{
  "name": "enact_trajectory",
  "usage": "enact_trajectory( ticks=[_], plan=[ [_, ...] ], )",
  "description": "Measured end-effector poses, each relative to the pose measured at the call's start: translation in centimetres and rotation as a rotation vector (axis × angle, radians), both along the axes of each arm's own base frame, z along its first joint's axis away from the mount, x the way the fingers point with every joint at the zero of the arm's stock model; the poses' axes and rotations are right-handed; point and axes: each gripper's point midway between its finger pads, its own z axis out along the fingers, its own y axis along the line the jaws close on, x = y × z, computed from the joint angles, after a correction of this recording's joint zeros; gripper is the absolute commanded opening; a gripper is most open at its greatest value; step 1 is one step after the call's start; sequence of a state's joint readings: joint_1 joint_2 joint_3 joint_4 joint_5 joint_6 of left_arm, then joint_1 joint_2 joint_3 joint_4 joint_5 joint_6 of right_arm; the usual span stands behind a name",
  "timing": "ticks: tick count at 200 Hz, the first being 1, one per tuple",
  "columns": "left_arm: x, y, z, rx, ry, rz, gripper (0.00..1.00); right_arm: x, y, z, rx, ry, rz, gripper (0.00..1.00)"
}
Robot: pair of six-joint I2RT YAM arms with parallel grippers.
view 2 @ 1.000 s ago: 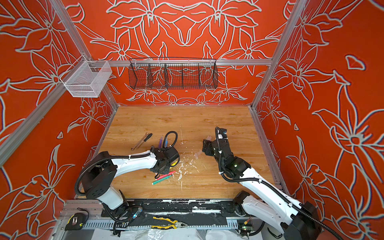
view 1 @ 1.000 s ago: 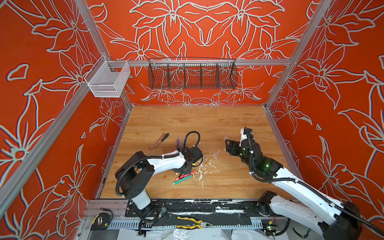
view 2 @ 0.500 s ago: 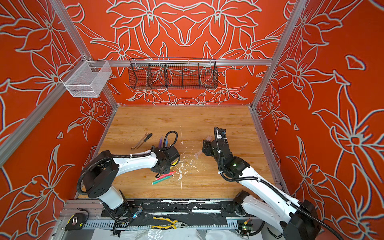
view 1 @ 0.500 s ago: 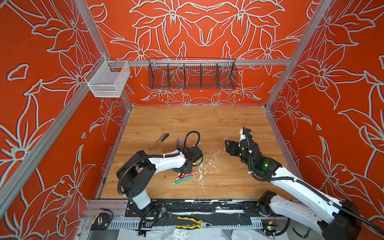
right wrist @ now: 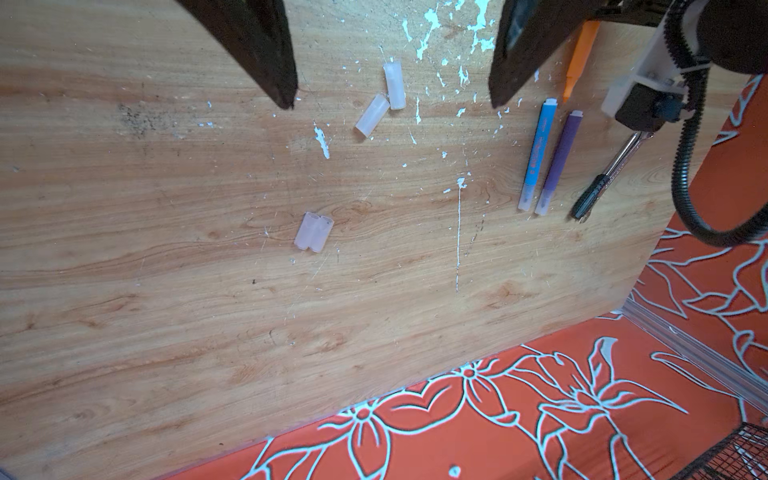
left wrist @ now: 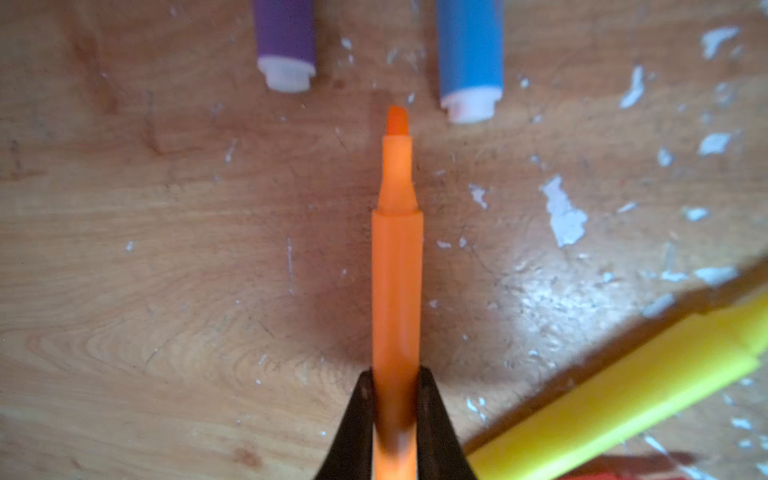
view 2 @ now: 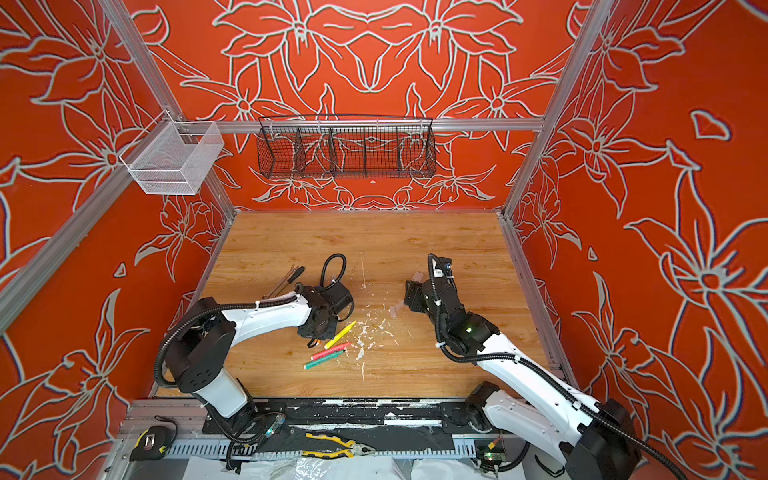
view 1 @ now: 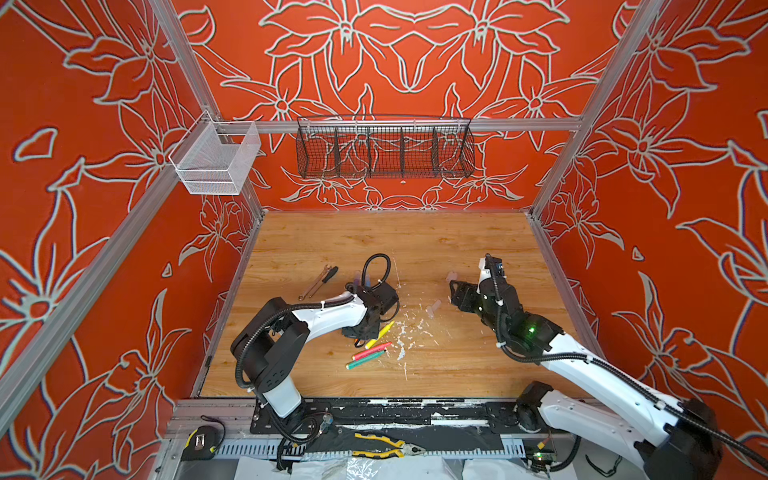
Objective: Insert the pens into the pen caps
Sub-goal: 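Grasp the orange highlighter with the left gripper and lift it, then raise the orange highlighter upright with the left gripper while the right gripper approaches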
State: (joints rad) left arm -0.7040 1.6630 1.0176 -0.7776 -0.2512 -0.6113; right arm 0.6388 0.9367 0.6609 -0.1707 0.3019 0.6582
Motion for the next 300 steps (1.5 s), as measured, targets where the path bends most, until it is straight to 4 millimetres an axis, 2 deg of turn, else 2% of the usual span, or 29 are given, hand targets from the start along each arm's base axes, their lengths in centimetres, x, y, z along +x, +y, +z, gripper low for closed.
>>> enact_trajectory(
  ticks=[24, 56, 84, 99, 112, 132, 165, 186, 207, 228, 264, 300],
  plan=[
    [2.3, -1.9, 3.7, -0.052, -0.064, -0.032, 0.13, 0.0, 0.0, 0.2, 0.005, -0.006, 0.000, 0.74],
    [5.0, -5.4, 10.6, -0.195, -0.173, -0.112, 0.11, -0.2, 0.3, 0.4, 0.035, -0.022, 0.018, 0.74],
    [6.6, -8.8, 16.2, -0.342, -0.248, -0.209, 0.11, -0.5, 0.7, 0.3, 0.068, -0.029, 0.041, 0.73],
    [7.1, -10.1, 18.4, -0.400, -0.284, -0.254, 0.11, -0.7, 0.7, 0.3, 0.091, -0.037, 0.042, 0.74],
    [7.6, -10.8, 19.5, -0.425, -0.320, -0.280, 0.08, -0.8, 0.7, 0.5, 0.117, -0.042, 0.036, 0.73],
    [8.5, -11.2, 18.9, -0.434, -0.367, -0.296, 0.08, -0.6, 1.2, 1.4, 0.179, -0.062, 0.039, 0.71],
    [7.5, -10.1, 13.2, -0.379, -0.351, -0.321, 0.07, -0.3, 2.4, 2.7, 0.274, -0.108, 0.068, 0.68],
    [6.7, -10.2, 11.1, -0.339, -0.357, -0.364, 0.05, -0.5, 2.8, 2.3, 0.300, -0.114, 0.092, 0.70],
    [6.6, -11.7, 11.4, -0.360, -0.397, -0.417, 0.05, -0.8, 3.4, 1.5, 0.327, -0.117, 0.126, 0.72],
    [6.7, -13.5, 12.5, -0.411, -0.448, -0.462, 0.05, -1.0, 4.4, 0.3, 0.341, -0.090, 0.172, 0.69],
    [5.9, -15.1, 13.4, -0.444, -0.489, -0.531, 0.06, -0.7, 6.8, -1.1, 0.369, -0.038, 0.263, 0.64],
    [5.3, -15.8, 13.9, -0.484, -0.505, -0.573, 0.06, -0.8, 7.8, -0.9, 0.396, -0.038, 0.310, 0.64]
  ],
)
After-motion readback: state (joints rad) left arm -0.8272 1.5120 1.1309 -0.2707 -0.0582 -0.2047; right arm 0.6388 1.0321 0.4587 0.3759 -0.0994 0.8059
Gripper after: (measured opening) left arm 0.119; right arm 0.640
